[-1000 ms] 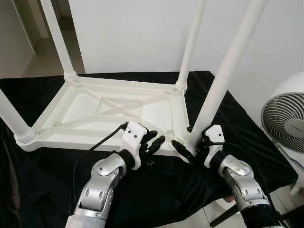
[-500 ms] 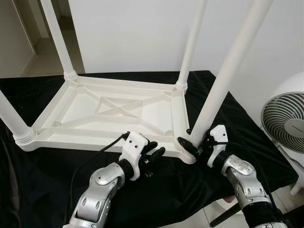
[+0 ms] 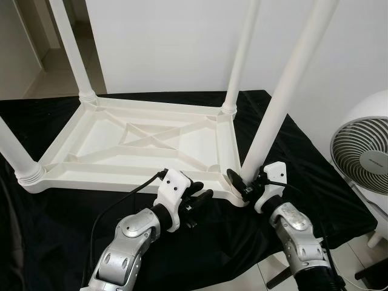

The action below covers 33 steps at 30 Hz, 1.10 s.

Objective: Building children table

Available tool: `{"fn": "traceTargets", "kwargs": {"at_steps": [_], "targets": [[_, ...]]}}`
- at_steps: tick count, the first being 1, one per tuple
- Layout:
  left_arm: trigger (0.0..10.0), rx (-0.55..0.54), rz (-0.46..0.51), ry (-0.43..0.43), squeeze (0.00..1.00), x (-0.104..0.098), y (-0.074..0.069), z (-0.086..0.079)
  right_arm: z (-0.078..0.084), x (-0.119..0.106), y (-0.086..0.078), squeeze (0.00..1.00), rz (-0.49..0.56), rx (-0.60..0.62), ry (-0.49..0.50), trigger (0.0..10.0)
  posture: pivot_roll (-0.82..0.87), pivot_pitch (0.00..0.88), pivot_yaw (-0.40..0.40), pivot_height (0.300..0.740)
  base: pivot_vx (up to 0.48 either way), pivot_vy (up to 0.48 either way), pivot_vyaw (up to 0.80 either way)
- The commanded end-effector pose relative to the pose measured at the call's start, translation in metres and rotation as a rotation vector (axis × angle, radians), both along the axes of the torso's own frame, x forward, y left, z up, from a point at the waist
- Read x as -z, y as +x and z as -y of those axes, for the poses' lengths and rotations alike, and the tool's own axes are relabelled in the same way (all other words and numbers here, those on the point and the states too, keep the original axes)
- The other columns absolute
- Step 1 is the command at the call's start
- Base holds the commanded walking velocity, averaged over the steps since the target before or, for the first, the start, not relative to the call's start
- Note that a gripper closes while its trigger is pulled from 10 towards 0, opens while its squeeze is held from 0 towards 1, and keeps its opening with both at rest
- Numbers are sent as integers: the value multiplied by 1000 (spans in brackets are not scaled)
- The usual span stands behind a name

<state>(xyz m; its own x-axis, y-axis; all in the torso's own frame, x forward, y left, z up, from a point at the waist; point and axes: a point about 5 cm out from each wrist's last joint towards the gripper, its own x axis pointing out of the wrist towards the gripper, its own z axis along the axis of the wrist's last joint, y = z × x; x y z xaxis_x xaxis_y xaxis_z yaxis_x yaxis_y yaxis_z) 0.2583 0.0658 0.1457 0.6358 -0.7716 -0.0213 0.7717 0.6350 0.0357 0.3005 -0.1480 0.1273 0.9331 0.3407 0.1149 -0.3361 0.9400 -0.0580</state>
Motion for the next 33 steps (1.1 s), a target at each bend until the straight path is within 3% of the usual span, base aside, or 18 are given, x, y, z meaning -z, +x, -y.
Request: {"fn": "traceTargets", "kwargs": {"at_steps": [1,7,13,14,17,18,19,24,28,31,33], "targets": [[10000,17,-3,-1,0,-1,-2,1,-2,10,-2,0,-60,54,-15,0,12,51,-21,740,0,0,0],[10000,11,-3,-8,0,-2,-2,2,-23,14,-7,0,-87,207,22,0,14,46,-24,740,0,0,0],[10000,10,-1,-13,0,-3,-1,3,-35,14,-9,0,-90,180,36,0,12,38,-24,740,0,0,0],[10000,12,0,-13,0,-3,-1,3,-34,12,-8,0,-90,171,29,10000,13,35,-25,740,0,0,0],[10000,13,1,-13,0,-3,-1,3,-33,11,-8,0,-91,167,25,10000,13,35,-25,740,0,0,0],[10000,14,1,-13,0,-3,-1,3,-33,11,-8,161,-88,156,24,10000,12,31,-24,740,0,0,0],[10000,13,0,-12,0,-3,0,3,-31,10,-9,1000,-82,146,25,10000,12,31,-25,740,0,0,0],[10000,12,0,-13,0,-3,0,3,-23,8,-10,1000,-74,112,19,10000,12,29,-28,740,0,0,0],[10000,10,-2,-17,0,-3,-1,2,-8,6,-9,1000,-61,64,-4,10000,12,28,-29,740,0,0,0],[10000,10,-1,-21,0,-3,0,3,15,6,-8,1000,-54,-41,-81,10000,8,26,-29,740,0,0,0],[10000,10,-1,-21,0,-3,0,3,20,7,-7,1000,-58,-79,-103,10000,6,25,-27,740,0,0,0]]}}
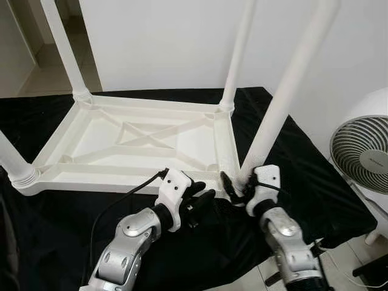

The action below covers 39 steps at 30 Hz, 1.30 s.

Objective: Building children table

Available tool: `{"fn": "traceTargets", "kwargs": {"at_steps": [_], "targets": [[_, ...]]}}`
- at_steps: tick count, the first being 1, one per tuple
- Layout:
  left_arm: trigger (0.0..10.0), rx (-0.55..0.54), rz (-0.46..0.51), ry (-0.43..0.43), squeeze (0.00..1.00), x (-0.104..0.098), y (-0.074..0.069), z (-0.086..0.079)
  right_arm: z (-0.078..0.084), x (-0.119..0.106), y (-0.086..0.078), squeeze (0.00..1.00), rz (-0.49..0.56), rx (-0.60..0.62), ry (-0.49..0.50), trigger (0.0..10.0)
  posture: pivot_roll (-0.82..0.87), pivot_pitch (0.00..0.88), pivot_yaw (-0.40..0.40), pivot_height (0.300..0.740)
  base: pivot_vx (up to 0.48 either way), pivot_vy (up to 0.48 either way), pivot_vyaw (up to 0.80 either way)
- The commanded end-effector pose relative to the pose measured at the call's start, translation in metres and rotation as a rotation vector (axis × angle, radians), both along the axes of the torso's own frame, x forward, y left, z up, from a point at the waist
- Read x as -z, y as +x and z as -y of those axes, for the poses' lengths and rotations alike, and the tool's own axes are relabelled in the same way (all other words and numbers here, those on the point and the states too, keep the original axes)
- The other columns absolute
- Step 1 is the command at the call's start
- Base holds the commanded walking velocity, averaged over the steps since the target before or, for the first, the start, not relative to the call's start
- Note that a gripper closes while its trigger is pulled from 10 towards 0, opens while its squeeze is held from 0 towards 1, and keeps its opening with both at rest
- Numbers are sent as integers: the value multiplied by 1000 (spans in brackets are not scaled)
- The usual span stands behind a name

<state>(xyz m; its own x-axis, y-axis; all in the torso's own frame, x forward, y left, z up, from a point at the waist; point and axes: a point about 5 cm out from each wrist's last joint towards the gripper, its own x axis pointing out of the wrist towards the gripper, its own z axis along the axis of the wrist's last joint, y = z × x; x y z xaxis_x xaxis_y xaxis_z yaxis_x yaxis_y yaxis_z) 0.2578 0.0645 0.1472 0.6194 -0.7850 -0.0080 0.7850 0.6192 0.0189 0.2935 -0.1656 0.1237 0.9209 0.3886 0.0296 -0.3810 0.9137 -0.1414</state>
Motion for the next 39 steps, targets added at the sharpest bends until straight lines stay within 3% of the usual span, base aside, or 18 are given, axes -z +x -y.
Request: {"fn": "traceTargets", "kwargs": {"at_steps": [1,5,10,11,12,21,22,23,35,39], "targets": [[10000,-11,4,0,0,-2,1,1,2,3,0,1000,-11,-35,6,10000,6,25,-27,740,0,0,0],[10000,-9,5,0,0,-2,2,1,12,4,3,1000,-15,-118,-66,10000,3,25,-22,740,0,0,0],[10000,-6,9,2,0,-4,3,1,7,0,13,1000,-2,-238,-118,10000,7,24,-20,740,0,0,0],[10000,-7,10,2,0,-4,3,1,3,-3,17,176,7,-266,-123,10000,7,23,-19,740,0,0,0],[10000,-7,11,1,0,-4,3,1,-1,-4,20,0,11,-285,-123,10000,7,23,-19,740,0,0,0],[10000,-16,16,1,0,-6,4,1,-15,-11,35,0,44,-353,-150,10000,21,25,-23,740,0,0,0],[10000,-19,16,0,0,-6,4,0,-16,-11,36,0,45,-375,-155,7608,23,27,-25,740,0,0,0],[10000,-22,17,-1,0,-7,4,0,-15,-10,36,0,39,-390,-152,0,24,29,-27,740,0,0,0],[10000,-38,16,-5,0,-7,5,-2,-7,2,27,0,-15,-430,-108,0,18,43,-31,740,0,0,0],[10000,-38,14,-7,0,-7,5,-2,-4,9,23,0,-30,-310,-35,0,10,44,-31,740,0,0,0]]}}
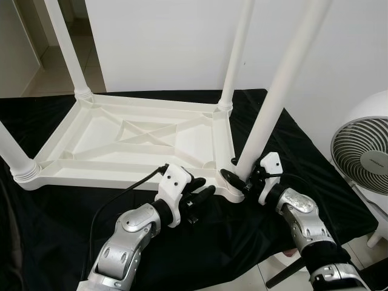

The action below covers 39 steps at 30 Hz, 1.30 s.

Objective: Building children table

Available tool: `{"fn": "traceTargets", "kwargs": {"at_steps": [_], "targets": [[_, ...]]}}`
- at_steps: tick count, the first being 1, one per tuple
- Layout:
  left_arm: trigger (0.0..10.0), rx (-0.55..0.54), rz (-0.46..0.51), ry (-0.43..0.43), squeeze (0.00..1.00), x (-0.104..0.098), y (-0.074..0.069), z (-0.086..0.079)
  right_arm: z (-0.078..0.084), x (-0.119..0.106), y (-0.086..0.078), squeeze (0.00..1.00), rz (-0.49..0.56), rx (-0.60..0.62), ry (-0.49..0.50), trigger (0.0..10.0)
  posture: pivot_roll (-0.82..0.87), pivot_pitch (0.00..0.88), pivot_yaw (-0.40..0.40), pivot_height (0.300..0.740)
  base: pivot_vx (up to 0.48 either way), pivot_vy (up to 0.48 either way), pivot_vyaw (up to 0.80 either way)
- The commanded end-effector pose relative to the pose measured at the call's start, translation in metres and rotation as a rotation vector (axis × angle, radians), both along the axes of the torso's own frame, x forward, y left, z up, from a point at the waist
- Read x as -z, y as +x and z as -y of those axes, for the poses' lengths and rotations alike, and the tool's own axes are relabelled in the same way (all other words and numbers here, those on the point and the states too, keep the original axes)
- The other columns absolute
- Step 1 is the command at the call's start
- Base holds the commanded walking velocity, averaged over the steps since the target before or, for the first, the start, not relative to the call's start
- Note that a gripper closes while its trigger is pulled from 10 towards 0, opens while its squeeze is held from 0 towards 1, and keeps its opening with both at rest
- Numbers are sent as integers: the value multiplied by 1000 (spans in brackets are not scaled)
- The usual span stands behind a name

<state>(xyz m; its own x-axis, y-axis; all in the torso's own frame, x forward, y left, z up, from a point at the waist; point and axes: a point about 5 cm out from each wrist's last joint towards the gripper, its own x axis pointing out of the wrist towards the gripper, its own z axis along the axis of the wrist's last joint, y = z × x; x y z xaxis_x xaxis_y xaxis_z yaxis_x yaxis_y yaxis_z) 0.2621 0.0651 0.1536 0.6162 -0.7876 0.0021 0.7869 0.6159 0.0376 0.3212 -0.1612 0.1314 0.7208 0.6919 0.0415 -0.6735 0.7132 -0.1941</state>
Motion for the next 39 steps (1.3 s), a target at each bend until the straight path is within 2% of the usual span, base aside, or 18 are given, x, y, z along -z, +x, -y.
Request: {"fn": "traceTargets", "kwargs": {"at_steps": [1,2,5,6,9,10,12,16,21,25,29,30,31,32,33,37,39], "targets": [[10000,-42,-7,-11,0,-1,1,-1,0,17,-5,0,-68,55,-8,0,10,44,-31,740,0,0,0],[10000,-41,-7,-12,0,-1,1,-1,-1,18,-6,0,-64,113,11,0,7,45,-32,740,0,0,0],[10000,-39,-8,-13,0,-1,1,-1,-3,18,-7,0,-61,158,33,0,5,45,-31,740,0,0,0],[10000,-36,-9,-15,0,-1,1,0,-5,18,-8,0,-58,221,54,0,3,46,-30,740,0,0,0],[10000,-34,-9,-16,0,-1,1,1,-7,18,-10,0,-57,260,67,0,3,46,-30,740,0,0,0],[10000,-30,-9,-16,0,-1,1,1,-8,19,-10,0,-53,332,81,0,1,44,-25,740,0,0,0],[10000,-30,-9,-16,0,-1,1,1,-8,19,-10,0,-53,332,81,0,1,44,-25,740,0,0,0],[10000,-26,-9,-16,0,-1,2,1,-15,23,-15,0,-52,633,132,0,0,41,-22,740,0,0,0],[10000,-24,-8,-17,0,-1,2,2,-22,25,-18,0,-58,694,136,0,-1,43,-21,740,0,0,0],[10000,-19,-10,-17,0,-1,1,3,-32,26,-20,0,-77,696,158,0,-5,45,-16,740,0,0,0],[10000,-16,-10,-16,0,-1,1,4,-35,24,-20,0,-76,677,163,0,-4,45,-17,740,0,0,0],[10000,-15,-10,-16,0,-1,1,3,-36,22,-20,0,-72,654,160,2235,-3,45,-17,740,0,0,0],[10000,-16,-10,-16,0,-1,2,3,-36,20,-20,0,-66,644,153,10000,-4,44,-18,740,0,0,0],[10000,-17,-9,-15,0,-2,2,2,-37,18,-20,384,-57,609,159,10000,-3,43,-20,740,0,0,0],[10000,-18,-9,-16,0,-2,2,2,-38,15,-20,1000,-48,595,160,10000,-3,43,-20,740,0,0,0],[10000,-20,-9,-17,0,-2,2,2,-32,11,-21,1000,-34,547,178,10000,-4,42,-21,740,0,0,0],[10000,-19,-7,-16,0,-2,2,3,-20,7,-22,1000,-21,482,152,10000,-4,36,-23,740,0,0,0]]}}
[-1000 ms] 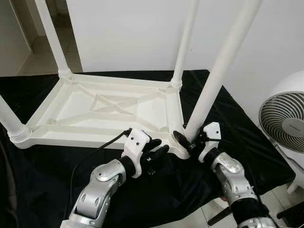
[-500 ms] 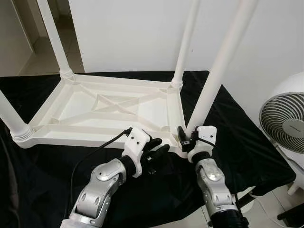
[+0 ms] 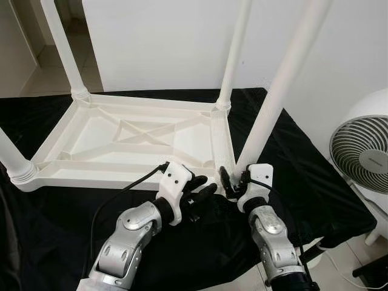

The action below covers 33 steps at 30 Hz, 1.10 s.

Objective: Building children table

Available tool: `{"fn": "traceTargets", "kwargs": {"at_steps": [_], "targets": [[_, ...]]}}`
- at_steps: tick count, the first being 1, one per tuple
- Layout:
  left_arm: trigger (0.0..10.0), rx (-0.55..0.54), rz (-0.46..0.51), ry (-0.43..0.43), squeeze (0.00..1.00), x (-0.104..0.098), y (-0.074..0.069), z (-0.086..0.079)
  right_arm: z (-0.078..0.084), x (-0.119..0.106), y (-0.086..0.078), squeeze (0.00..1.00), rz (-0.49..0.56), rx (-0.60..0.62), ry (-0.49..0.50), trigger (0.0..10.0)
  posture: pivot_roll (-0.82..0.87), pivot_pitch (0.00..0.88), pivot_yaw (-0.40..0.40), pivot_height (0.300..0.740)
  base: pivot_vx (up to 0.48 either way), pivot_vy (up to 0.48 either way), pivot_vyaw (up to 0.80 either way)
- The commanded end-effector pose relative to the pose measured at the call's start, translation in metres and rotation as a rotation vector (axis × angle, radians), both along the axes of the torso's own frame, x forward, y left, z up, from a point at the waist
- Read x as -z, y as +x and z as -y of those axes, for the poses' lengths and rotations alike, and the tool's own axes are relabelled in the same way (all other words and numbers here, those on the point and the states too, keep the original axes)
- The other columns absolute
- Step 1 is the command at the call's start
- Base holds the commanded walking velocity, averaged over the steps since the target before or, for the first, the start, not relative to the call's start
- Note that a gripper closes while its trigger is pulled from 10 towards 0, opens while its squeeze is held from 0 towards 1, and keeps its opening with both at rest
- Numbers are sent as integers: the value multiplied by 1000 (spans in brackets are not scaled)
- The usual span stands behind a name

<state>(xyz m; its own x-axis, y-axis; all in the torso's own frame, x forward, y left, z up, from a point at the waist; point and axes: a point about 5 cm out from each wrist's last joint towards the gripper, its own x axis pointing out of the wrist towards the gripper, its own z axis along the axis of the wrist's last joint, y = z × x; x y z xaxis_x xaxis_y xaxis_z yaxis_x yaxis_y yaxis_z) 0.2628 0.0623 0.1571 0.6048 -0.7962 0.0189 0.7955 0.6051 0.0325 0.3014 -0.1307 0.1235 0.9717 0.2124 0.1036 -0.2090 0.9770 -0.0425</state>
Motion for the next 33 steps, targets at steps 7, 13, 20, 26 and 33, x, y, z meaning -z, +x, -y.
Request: {"fn": "traceTargets", "kwargs": {"at_steps": [7,13,20,26,33], "targets": [[10000,-30,-9,2,0,1,2,0,36,-6,-2,1000,-30,-305,-110,10000,-5,27,-23,740,0,0,0],[10000,-27,-4,3,0,0,3,0,40,-7,2,0,-35,-422,-193,10000,-5,16,-23,740,0,0,0],[10000,-26,4,2,0,-1,5,2,39,-12,20,0,-11,-471,-284,10000,3,2,-30,740,0,0,0],[10000,-21,6,3,0,-1,3,3,30,-12,28,0,-15,-532,-286,0,13,2,-34,740,0,0,0],[10000,-26,4,5,0,0,2,1,28,-7,25,0,-37,-585,-272,0,19,4,-36,740,0,0,0]]}}
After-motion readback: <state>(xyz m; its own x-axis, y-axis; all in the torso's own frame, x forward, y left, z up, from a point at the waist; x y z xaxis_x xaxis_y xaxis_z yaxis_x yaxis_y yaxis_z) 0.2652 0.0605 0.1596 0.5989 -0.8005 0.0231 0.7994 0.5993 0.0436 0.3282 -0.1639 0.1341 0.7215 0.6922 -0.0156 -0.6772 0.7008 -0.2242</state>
